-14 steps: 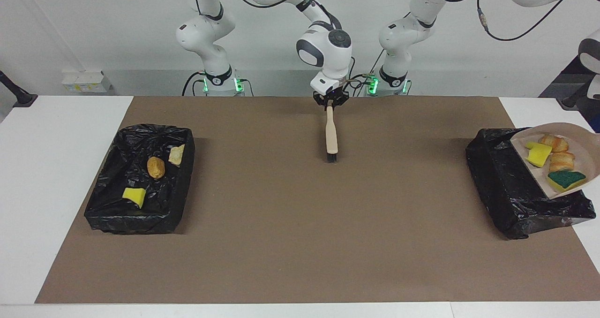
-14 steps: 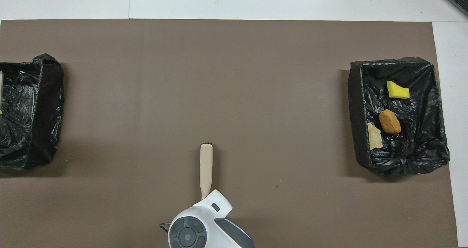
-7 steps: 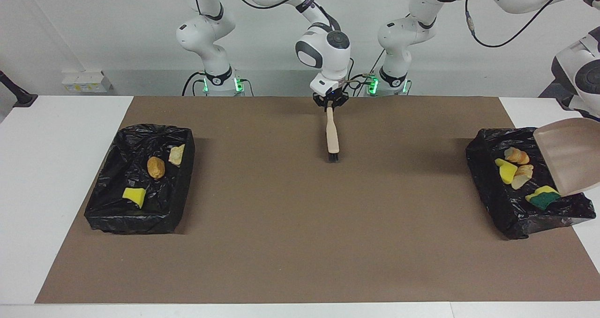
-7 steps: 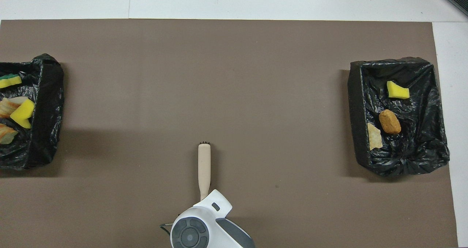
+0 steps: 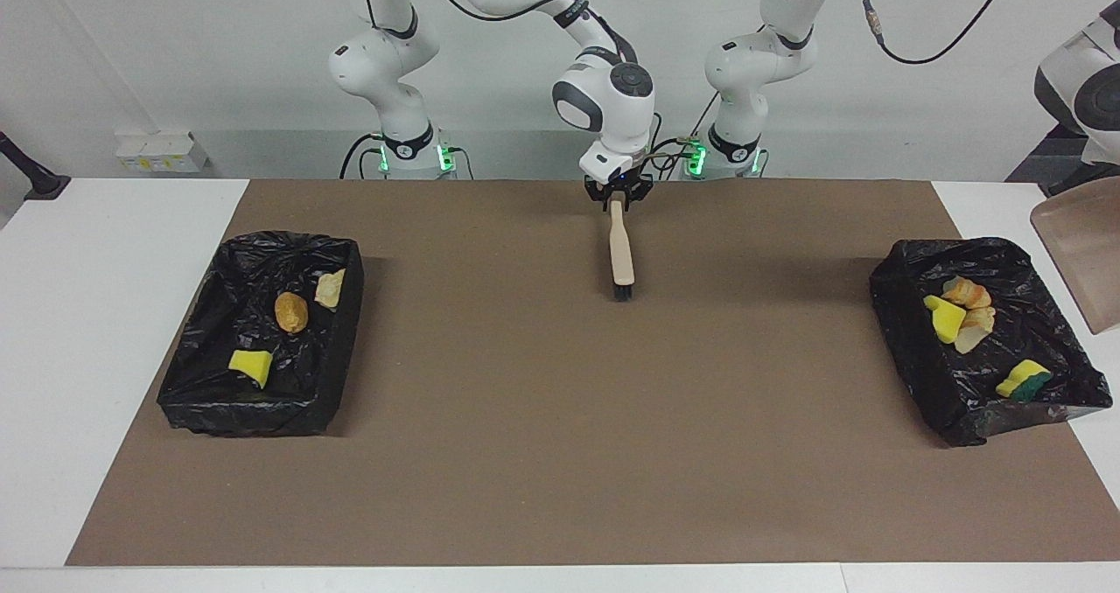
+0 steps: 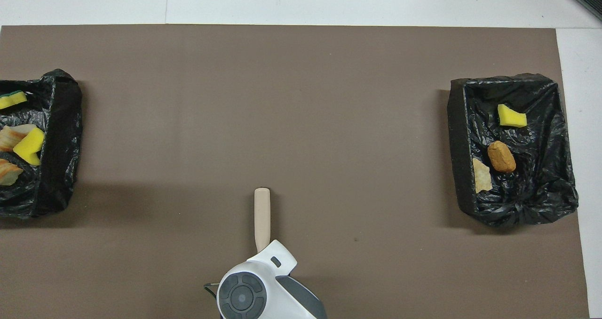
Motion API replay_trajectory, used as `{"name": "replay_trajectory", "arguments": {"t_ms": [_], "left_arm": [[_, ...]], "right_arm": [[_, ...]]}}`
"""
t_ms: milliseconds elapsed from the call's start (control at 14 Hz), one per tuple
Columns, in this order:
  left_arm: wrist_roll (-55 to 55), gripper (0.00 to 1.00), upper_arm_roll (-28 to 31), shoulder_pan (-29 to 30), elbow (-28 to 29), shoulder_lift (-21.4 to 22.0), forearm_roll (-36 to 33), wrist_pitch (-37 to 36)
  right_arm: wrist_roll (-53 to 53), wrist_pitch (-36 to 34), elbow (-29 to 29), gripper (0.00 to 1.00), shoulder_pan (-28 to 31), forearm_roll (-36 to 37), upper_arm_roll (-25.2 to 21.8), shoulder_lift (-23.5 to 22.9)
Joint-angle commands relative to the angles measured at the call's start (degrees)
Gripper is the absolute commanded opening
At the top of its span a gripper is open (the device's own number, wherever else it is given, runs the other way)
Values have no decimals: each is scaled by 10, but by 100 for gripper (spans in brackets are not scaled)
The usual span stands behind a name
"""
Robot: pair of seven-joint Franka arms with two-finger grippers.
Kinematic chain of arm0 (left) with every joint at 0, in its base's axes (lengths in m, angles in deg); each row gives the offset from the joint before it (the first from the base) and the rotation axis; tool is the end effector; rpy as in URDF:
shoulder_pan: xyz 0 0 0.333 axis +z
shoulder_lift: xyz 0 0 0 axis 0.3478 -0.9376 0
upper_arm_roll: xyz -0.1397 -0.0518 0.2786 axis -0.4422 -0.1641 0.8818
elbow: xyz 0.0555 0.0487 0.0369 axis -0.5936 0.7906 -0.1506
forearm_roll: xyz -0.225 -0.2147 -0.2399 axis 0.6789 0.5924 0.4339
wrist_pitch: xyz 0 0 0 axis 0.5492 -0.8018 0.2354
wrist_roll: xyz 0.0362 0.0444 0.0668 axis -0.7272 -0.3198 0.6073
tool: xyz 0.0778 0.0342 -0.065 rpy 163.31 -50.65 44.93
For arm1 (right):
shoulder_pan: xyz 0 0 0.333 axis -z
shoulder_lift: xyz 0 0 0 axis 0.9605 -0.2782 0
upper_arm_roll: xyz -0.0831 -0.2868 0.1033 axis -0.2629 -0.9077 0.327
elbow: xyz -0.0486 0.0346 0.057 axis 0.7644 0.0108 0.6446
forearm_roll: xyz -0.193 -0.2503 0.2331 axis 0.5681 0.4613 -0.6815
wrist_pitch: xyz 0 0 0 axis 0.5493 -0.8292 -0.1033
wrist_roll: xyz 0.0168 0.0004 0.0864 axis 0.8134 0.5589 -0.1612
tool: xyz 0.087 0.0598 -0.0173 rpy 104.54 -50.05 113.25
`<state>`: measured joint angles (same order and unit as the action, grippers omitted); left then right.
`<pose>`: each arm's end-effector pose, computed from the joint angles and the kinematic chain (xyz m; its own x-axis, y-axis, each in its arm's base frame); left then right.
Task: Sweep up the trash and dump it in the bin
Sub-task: 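Bring the empty dustpan back and set it down with the left gripper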
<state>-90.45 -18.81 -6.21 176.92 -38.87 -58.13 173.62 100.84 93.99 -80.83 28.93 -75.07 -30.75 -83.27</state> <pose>0.6082 0.2193 0.6032 -0.0986 -0.4584 -0.8833 -0.9944 0.0794 0.0698 0.3113 0.4833 0.3264 0.9917 -0.0357 -0.1236 -0.0386 -0.9990 -0.0212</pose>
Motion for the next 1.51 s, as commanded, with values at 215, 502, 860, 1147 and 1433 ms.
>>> {"name": "replay_trajectory", "arguments": {"t_ms": [215, 502, 860, 1147, 1433], "left_arm": [[45, 0, 4, -60, 6, 10, 143, -20], [120, 0, 3, -62, 11, 12, 298, -36], [344, 0, 1, -128, 20, 3, 409, -79], [519, 0, 1, -177, 21, -16, 490, -83], [805, 0, 1, -284, 28, -64, 521, -67]], "right_arm": [[-18, -68, 44, 74, 54, 0, -5, 42], [-19, -112, 42, 100, 155, -5, -4, 131], [-99, -147, 57, 100, 266, 2, -12, 206], [-244, -254, 158, 100, 387, 9, -14, 197], [-296, -308, 228, 100, 443, 51, -14, 183]]}}
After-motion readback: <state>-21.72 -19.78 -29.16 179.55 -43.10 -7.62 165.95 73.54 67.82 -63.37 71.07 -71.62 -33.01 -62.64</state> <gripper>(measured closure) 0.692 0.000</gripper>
